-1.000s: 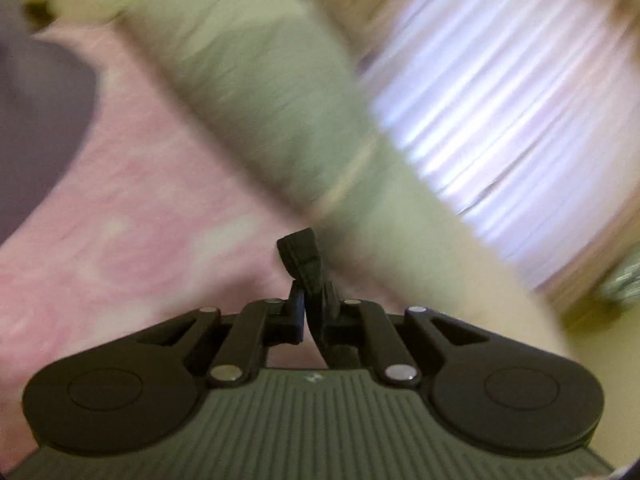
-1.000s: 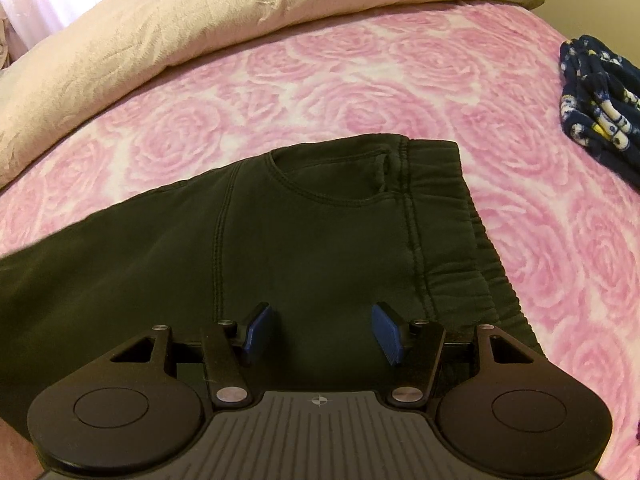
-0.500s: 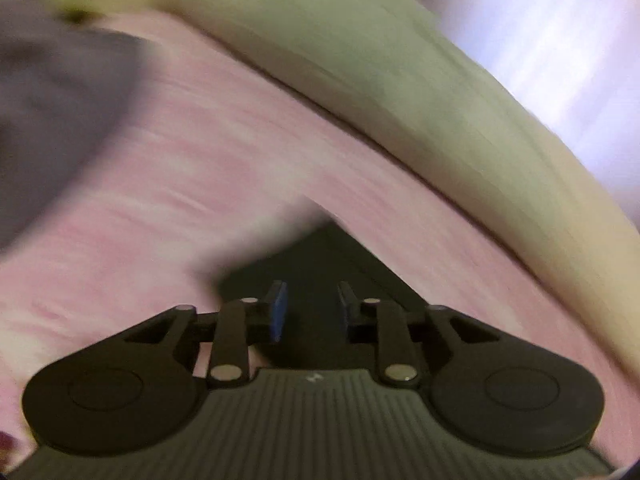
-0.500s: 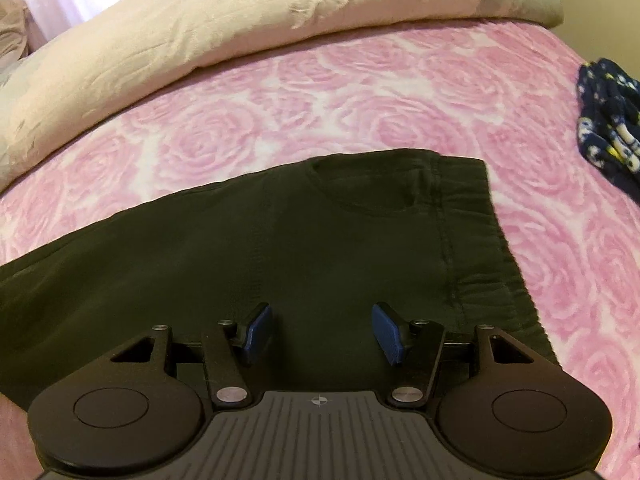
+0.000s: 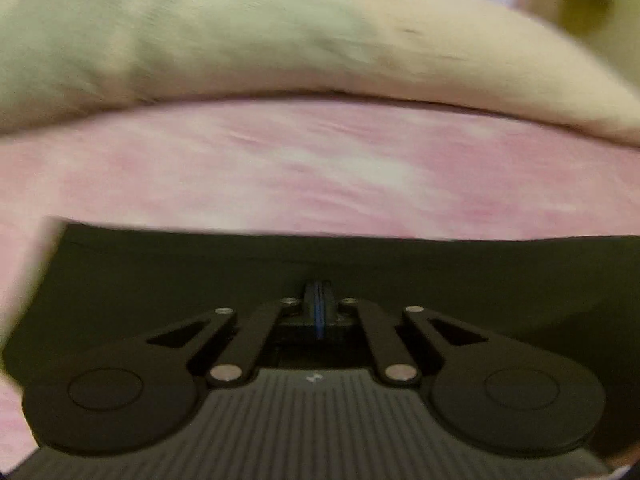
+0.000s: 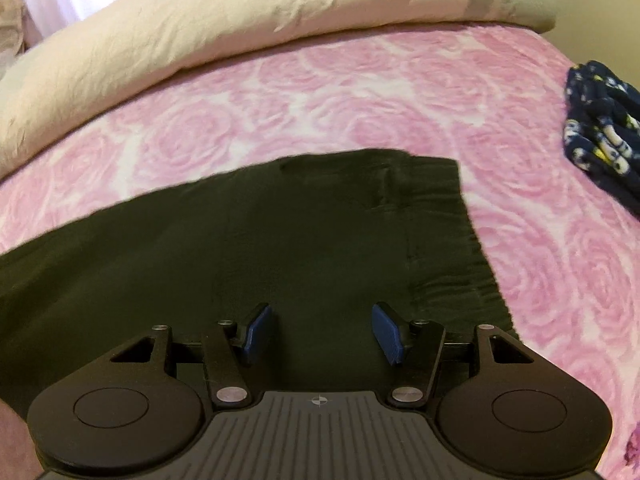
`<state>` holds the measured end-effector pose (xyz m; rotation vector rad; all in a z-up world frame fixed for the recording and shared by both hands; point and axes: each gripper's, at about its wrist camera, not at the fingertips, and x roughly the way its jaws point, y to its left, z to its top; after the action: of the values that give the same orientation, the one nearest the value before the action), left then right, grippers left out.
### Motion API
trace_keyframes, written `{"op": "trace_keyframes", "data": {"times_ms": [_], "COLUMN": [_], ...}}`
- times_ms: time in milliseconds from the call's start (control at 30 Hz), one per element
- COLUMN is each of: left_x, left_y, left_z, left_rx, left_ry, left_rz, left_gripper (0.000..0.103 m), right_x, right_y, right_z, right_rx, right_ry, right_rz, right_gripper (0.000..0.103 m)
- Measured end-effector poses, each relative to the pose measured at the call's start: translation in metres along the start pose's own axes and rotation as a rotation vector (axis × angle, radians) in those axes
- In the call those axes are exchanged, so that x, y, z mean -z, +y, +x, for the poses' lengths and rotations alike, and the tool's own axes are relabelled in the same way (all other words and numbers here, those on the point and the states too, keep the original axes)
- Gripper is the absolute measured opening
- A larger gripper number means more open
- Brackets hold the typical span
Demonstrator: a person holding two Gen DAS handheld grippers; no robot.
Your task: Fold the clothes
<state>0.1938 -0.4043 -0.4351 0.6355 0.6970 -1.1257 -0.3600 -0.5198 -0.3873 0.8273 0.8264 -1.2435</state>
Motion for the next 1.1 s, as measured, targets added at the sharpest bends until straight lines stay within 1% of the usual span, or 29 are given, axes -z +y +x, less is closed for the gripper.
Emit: {"op": "trace_keyframes", "data": {"times_ms": [33, 67, 133, 167, 200, 267, 300, 367, 400, 467, 500, 533, 567, 600, 667, 733, 767, 800, 833, 900, 967, 1000, 1033, 1100], "left_x": [0.000, -0.001, 0.002, 0.006, 0.013, 0.032, 0.042, 0.077, 0.097, 0.138, 0.157, 0.176, 0.194, 0.208, 0.229, 0.243, 0.249, 0.254, 0.258, 0.262, 0.267, 0.270, 0.273, 0.277], "left_y": [0.007, 0.014, 0.020, 0.021, 0.022, 0.008, 0.001, -0.015, -0.023, -0.039, -0.044, -0.049, -0.054, -0.055, -0.053, -0.050, -0.049, -0.048, -0.046, -0.048, -0.054, -0.059, -0.065, -0.078], "left_z": [-0.002, -0.004, -0.014, -0.026, -0.045, -0.089, -0.110, -0.161, -0.180, -0.217, -0.229, -0.240, -0.251, -0.259, -0.271, -0.267, -0.266, -0.269, -0.273, -0.282, -0.289, -0.297, -0.306, -0.323], "left_rx": [-0.064, -0.123, -0.188, -0.187, -0.158, -0.039, 0.026, 0.174, 0.223, 0.310, 0.316, 0.312, 0.309, 0.297, 0.266, 0.198, 0.178, 0.170, 0.165, 0.129, 0.083, 0.061, 0.040, 0.004], "left_ry": [0.011, 0.026, 0.059, 0.058, 0.046, 0.036, 0.042, 0.061, 0.090, 0.159, 0.203, 0.251, 0.298, 0.326, 0.336, 0.370, 0.371, 0.356, 0.338, 0.352, 0.407, 0.434, 0.459, 0.503], "left_rz": [0.012, 0.023, 0.016, -0.002, -0.023, -0.062, -0.076, -0.102, -0.111, -0.126, -0.131, -0.136, -0.140, -0.152, -0.198, -0.225, -0.247, -0.281, -0.317, -0.354, -0.384, -0.383, -0.378, -0.352], "left_gripper": [0.003, 0.007, 0.006, 0.006, 0.006, 0.006, 0.006, 0.006, 0.007, 0.007, 0.007, 0.007, 0.006, 0.006, 0.007, 0.008, 0.007, 0.008, 0.008, 0.008, 0.008, 0.008, 0.008, 0.010], "right_x": [0.000, 0.002, 0.009, 0.017, 0.025, 0.042, 0.050, 0.066, 0.079, 0.110, 0.125, 0.137, 0.147, 0.152, 0.153, 0.151, 0.151, 0.154, 0.160, 0.171, 0.181, 0.184, 0.186, 0.188], "right_y": [-0.001, 0.000, 0.003, 0.003, 0.003, 0.002, 0.001, 0.001, 0.000, -0.001, -0.003, -0.005, -0.006, -0.006, -0.005, -0.002, -0.001, -0.002, -0.008, -0.018, -0.033, -0.040, -0.045, -0.049], "right_z": [-0.002, -0.006, -0.015, -0.021, -0.026, -0.038, -0.043, -0.054, -0.060, -0.068, -0.071, -0.073, -0.077, -0.083, -0.093, -0.101, -0.101, -0.099, -0.095, -0.087, -0.094, -0.101, -0.108, -0.125], "right_rx": [-0.009, -0.019, -0.034, -0.030, -0.026, -0.019, -0.015, -0.007, 0.008, 0.045, 0.069, 0.096, 0.113, 0.117, 0.099, 0.069, 0.060, 0.064, 0.070, 0.084, 0.064, 0.055, 0.046, 0.032], "right_ry": [-0.008, -0.017, -0.030, -0.024, -0.017, -0.004, 0.002, 0.015, 0.032, 0.103, 0.148, 0.185, 0.203, 0.197, 0.162, 0.116, 0.098, 0.102, 0.119, 0.155, 0.174, 0.197, 0.209, 0.220], "right_rz": [0.004, 0.001, -0.015, -0.026, -0.037, -0.060, -0.072, -0.095, -0.106, -0.112, -0.115, -0.121, -0.122, -0.118, -0.118, -0.126, -0.140, -0.148, -0.148, -0.147, -0.088, -0.063, -0.057, -0.101], "right_gripper": [0.059, 0.059, 0.059, 0.059, 0.059, 0.059, 0.059, 0.059, 0.059, 0.059, 0.059, 0.059, 0.059, 0.059, 0.059, 0.059, 0.059, 0.059, 0.059, 0.059, 0.059, 0.059, 0.059, 0.059]}}
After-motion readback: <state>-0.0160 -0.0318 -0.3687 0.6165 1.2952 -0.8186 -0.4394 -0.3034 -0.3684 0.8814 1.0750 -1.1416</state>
